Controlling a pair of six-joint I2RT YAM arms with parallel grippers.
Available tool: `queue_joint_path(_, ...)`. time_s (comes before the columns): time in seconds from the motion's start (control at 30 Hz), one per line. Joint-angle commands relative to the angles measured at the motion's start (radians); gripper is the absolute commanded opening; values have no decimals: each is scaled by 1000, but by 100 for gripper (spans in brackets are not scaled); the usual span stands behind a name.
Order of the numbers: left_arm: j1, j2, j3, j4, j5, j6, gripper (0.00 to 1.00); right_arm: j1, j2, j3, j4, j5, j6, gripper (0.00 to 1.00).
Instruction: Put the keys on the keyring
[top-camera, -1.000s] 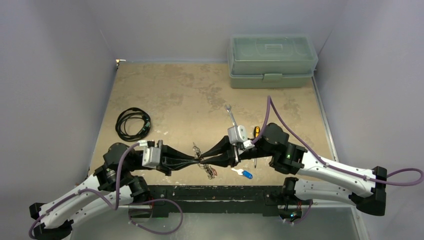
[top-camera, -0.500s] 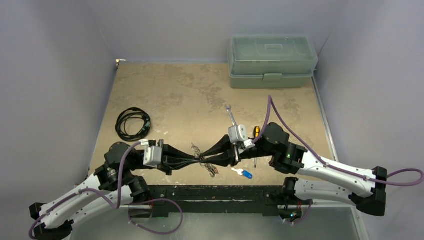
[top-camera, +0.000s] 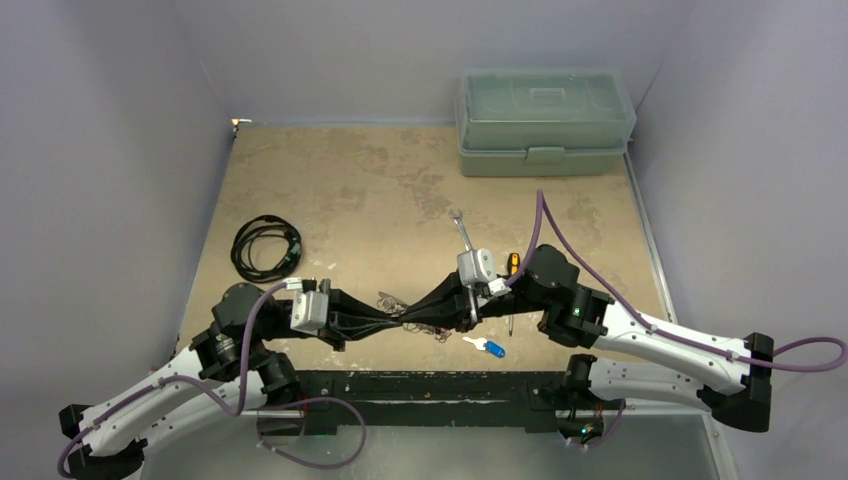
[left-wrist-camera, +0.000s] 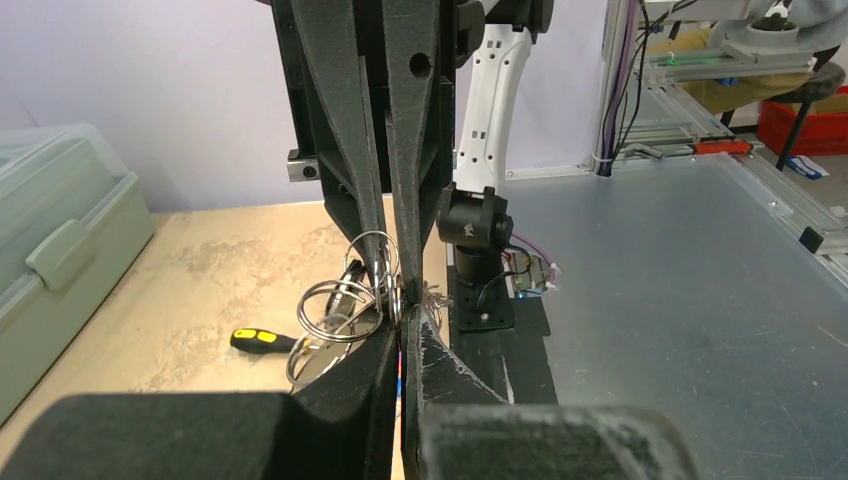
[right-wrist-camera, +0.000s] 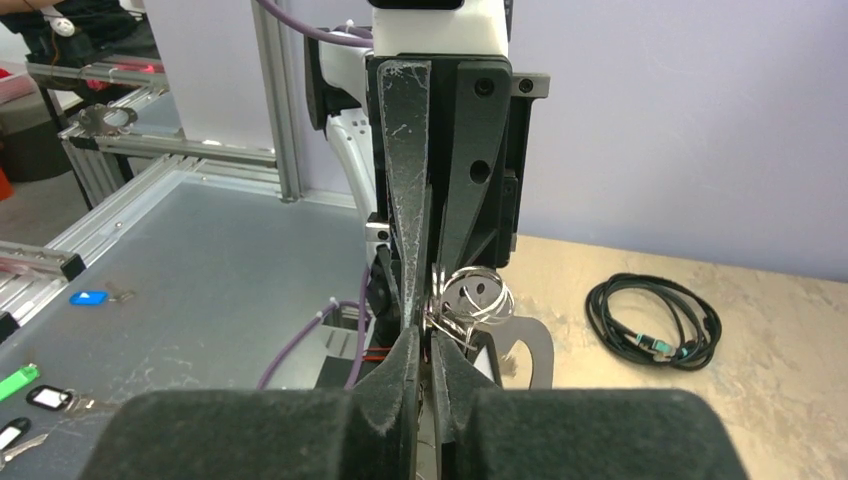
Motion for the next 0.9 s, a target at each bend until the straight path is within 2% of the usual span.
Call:
queue_joint_path(0.0,9,26,9,15,-27,-1,0,10,6,24,69,-42,4,3)
queue_joint_path(0.03,9,26,8,15,-27,0,0,9,6,22,69,-41,5,0)
queue_joint_path(0.27,10,32,11,12,-23,-4,0,10,21,21,52,-19,4,0)
queue_joint_path(0.3,10,34,12,8,-23,-2,2,10,22,21,48,-16,5,0)
queue_joint_path(0.47,11,34,22,-20,-32,10,27,10,11,18,15,-16,-4,0)
queue_joint_path(0.53,11,33,25,-35,-38,18,34,10,1,14,9,-20,-11,0)
queue_joint_path(0.67,10,32,50,-119,-58,43,42,10,-21,1,-15,4,-27,0)
queue_joint_path(0.87,9,17,133,-280,-116,100,47,10,-32,11,-78,45,-60,0)
